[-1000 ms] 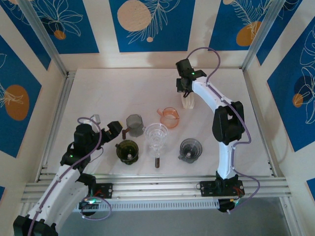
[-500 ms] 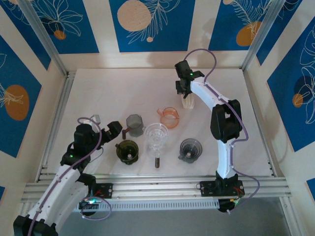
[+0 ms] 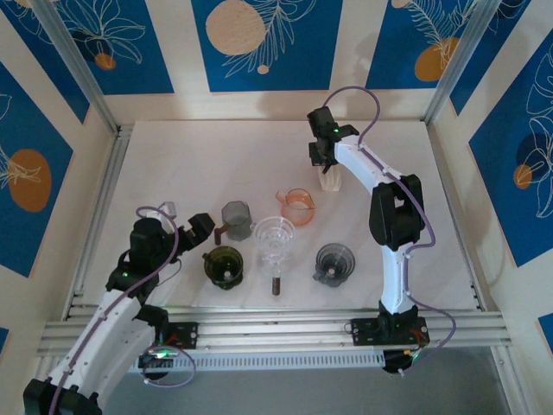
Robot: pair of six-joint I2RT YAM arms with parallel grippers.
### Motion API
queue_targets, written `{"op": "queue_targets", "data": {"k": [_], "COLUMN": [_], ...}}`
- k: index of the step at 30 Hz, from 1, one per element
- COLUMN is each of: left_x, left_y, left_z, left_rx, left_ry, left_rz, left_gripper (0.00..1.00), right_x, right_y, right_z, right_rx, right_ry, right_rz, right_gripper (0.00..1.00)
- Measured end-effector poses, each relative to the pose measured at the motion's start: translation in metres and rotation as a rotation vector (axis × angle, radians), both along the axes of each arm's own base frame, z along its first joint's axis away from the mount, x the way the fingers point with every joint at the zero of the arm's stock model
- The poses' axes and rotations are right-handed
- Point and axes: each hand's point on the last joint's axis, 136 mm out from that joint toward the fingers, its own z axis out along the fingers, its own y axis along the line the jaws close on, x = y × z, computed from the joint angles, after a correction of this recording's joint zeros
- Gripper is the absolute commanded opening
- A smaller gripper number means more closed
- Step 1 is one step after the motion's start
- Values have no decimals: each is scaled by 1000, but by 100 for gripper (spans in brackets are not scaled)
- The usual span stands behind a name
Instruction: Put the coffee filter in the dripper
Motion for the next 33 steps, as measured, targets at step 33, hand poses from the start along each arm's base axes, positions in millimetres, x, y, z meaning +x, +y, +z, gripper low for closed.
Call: {"op": "queue_targets", "data": {"k": [33], "left_x": [-1], "left_y": [1], "left_z": [-5], "left_rx": [-2], "left_ry": [15], "left_rz": [6], "left_gripper": [100], "right_x": [-6], "right_y": [0], "right_z": [6], "right_rx": [10], "right_ry": [-24], "right_rz": [5], "right_gripper": [22]}}
